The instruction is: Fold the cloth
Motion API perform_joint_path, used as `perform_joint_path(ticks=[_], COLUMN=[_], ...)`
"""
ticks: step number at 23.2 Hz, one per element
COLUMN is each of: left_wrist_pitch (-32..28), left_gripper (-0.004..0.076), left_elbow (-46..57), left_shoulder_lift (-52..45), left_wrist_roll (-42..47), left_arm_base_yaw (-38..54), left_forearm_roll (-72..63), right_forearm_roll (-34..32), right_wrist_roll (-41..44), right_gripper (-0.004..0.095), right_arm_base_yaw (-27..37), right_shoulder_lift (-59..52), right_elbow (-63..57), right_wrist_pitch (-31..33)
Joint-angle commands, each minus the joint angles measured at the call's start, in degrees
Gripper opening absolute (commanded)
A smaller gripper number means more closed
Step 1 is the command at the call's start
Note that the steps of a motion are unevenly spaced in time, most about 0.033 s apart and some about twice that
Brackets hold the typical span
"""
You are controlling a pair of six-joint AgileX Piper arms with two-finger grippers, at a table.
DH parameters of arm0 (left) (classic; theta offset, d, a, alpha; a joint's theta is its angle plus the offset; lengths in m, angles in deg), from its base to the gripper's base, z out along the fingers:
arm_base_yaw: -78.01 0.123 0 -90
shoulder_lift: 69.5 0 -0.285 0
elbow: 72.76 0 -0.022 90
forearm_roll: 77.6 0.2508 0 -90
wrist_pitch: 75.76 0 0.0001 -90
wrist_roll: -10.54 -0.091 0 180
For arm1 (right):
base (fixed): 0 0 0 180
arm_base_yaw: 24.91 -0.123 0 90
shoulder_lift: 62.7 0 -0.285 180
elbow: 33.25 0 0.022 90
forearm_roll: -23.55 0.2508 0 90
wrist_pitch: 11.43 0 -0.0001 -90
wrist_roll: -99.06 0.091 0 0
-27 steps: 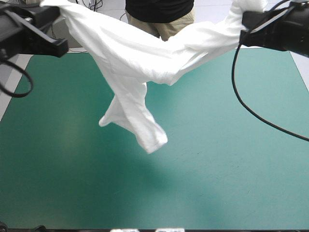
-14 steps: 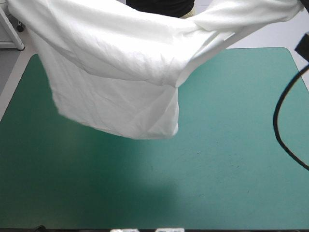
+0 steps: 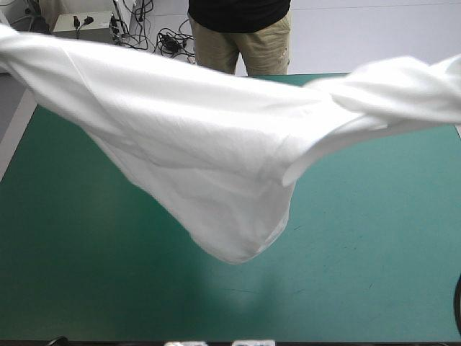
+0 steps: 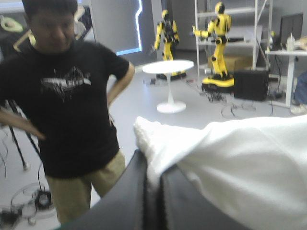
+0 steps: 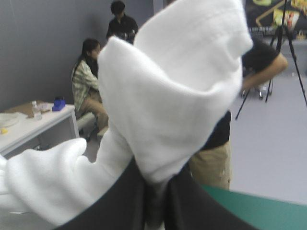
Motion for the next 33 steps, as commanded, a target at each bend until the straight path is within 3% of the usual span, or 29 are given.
perform_joint_path(ticks=[1, 6, 9, 11, 18, 23, 30, 31, 33], left_wrist_pitch=[2.0, -3.3, -14.3, -17.3, -24.1, -27.4, -31.0, -31.6, -31.4], left_gripper=[-0.0009, -0.0009, -0.0009, -0.0009, -0.0009, -0.0009, -0.0009, -0.0008, 0.0033], left_elbow=[15.3, 39.0, 55.3, 59.0, 59.2, 58.0, 56.3, 56.3, 56.3], left_shoulder_lift=[-4.2, -7.0, -3.6, 2.2, 20.0, 28.7, 32.5, 33.0, 33.5], left_wrist_roll=[2.9, 8.1, 11.1, 11.9, 16.1, 16.6, 16.8, 16.8, 15.8], left_arm_base_yaw=[0.0, 0.0, 0.0, 0.0, 0.4, 7.1, 12.3, 12.6, 12.3], left_forearm_roll=[3.4, 9.0, 16.5, 19.5, 31.1, 21.9, 15.4, 13.3, 12.3], right_forearm_roll=[-2.1, 0.0, 0.5, 0.5, 0.5, 0.4, 1.0, 2.0, 3.7], right_wrist_roll=[1.4, 2.7, 1.1, 0.3, -0.4, -0.4, 0.8, 0.1, -2.4], right_gripper=[-0.0017, -0.0017, -0.0017, -0.0017, -0.0017, -0.0017, -0.0011, 0.0015, 0.0167], right_arm_base_yaw=[0.2, 0.2, 0.2, 0.2, 0.2, 0.2, 0.2, 0.2, 0.2], right_shoulder_lift=[-4.0, -5.7, -1.2, 3.5, 23.0, 35.2, 41.4, 42.1, 42.5], right_elbow=[-12.0, -27.5, -37.6, -42.0, -43.6, -43.6, -43.5, -43.5, -43.5], right_wrist_pitch=[-0.4, -4.1, -12.3, -17.3, -24.6, -27.5, -32.0, -31.8, -30.5])
